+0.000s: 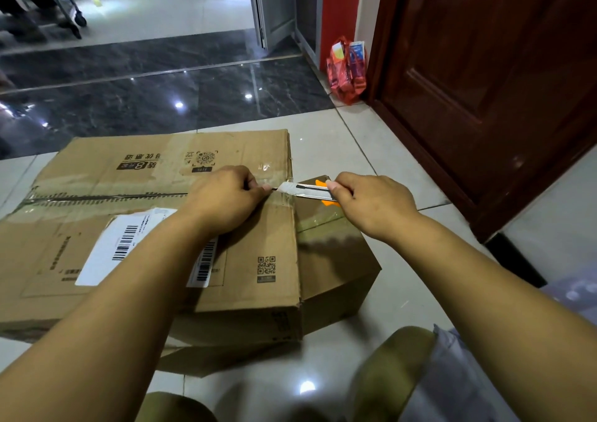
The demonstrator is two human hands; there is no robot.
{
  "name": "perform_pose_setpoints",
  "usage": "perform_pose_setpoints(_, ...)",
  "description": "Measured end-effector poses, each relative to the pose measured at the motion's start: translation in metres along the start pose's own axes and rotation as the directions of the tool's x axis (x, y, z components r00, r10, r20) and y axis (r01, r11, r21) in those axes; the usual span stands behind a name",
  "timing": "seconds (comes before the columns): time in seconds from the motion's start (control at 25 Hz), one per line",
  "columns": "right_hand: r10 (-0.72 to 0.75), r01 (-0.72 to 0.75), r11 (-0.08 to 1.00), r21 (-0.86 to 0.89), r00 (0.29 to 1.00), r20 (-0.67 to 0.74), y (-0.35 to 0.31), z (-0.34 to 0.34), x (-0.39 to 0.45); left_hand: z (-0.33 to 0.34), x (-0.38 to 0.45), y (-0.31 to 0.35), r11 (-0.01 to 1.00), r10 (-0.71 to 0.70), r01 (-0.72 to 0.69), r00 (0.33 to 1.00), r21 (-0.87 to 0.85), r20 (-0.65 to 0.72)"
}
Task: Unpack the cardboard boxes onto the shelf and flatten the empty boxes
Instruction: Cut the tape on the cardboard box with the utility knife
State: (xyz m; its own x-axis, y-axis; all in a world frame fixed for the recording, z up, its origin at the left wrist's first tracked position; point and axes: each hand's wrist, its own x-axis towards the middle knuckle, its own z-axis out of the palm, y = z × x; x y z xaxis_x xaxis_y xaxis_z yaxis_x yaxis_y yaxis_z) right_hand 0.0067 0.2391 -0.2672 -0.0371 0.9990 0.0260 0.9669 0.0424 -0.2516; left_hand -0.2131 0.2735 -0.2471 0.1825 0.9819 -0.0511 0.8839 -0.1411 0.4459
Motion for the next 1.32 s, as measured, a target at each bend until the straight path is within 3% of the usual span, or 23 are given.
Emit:
perform_pose_setpoints(0.36,0.056,-0.072,0.987,0.146,0.992,0.112,0.008,0.008,-0.008,0.000,0.001,0.000,1.000,0.002,-0.002,1.000,0.002,0.013)
perform_pose_setpoints(0.6,0.101,-0.108,0.987,0.120,0.993,0.061,-0.003,0.013,-0.012,-0.002,-0.001,-0.002,1.000,0.017,-0.017,1.000,-0.024,0.003)
perform_pose_setpoints(0.72,0.194,-0.195,0.961,0.194,0.981,0.023,-0.003,0.016,-0.012,0.002,-0.007,-0.009,0.983,0.020,-0.033,0.997,-0.182,-0.075)
perform_pose_setpoints(0.84,0.233,-0.228,0.926,0.302,0.972,0.019,-0.006,0.018,-0.012,0.000,-0.019,-0.017,0.904,-0.007,-0.088,0.976,-0.419,-0.218)
perform_pose_setpoints(0.96,0.159,-0.142,0.938,0.316,0.987,-0.027,-0.016,0.015,-0.012,-0.004,-0.029,-0.027,0.895,0.036,-0.164,0.954,-0.414,-0.299)
perform_pose_setpoints(1.12,0.015,0.029,0.972,0.235,0.983,-0.182,-0.044,0.000,-0.017,-0.014,-0.045,-0.046,0.932,0.136,-0.224,0.945,-0.286,-0.298)
perform_pose_setpoints(1.32,-0.167,0.192,0.979,0.074,0.951,-0.259,-0.096,-0.011,-0.025,-0.035,-0.075,-0.088,0.966,-0.022,-0.083,0.918,-0.243,-0.397)
